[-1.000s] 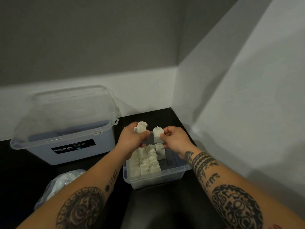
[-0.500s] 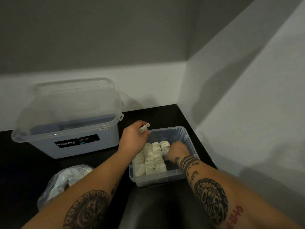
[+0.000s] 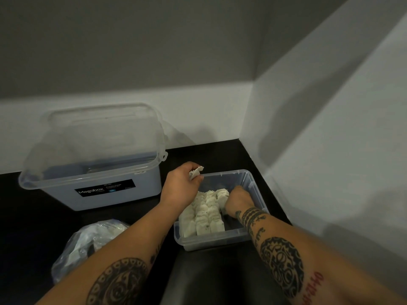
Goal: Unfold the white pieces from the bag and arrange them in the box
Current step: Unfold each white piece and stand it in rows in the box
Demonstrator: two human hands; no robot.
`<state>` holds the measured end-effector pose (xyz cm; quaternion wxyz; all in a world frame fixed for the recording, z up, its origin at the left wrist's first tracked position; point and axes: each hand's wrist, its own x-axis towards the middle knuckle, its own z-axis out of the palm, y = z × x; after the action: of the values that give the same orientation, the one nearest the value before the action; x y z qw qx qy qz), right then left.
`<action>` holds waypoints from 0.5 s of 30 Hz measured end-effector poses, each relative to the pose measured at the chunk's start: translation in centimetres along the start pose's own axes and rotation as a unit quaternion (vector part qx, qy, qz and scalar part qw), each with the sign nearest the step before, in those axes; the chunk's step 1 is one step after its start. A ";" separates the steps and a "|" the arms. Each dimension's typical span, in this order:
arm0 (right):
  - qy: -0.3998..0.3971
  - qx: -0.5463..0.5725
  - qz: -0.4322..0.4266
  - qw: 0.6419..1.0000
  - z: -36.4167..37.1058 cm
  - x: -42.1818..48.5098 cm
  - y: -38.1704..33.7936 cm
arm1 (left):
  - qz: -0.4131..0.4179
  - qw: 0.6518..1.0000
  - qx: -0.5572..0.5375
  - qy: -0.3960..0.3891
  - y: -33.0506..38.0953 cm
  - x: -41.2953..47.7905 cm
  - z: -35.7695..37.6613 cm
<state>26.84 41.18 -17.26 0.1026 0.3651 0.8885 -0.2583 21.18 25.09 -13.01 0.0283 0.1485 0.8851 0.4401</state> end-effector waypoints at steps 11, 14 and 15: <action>-0.022 -0.057 -0.024 0.998 -0.3 -0.5 0.4 | -0.017 1.000 -0.021 -0.003 0.4 -0.6 -0.3; -0.019 -0.040 -0.009 0.999 -0.5 -0.5 0.2 | -0.027 0.999 -0.042 -0.005 0.6 -0.7 -0.4; -0.019 -0.039 -0.008 0.999 -0.6 -0.5 0.2 | -0.033 0.998 -0.055 -0.007 0.7 -0.7 -0.5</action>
<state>27.34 41.34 -16.66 0.1316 0.3490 0.8985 -0.2315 21.94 24.87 -12.23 0.0571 0.1208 0.8638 0.4858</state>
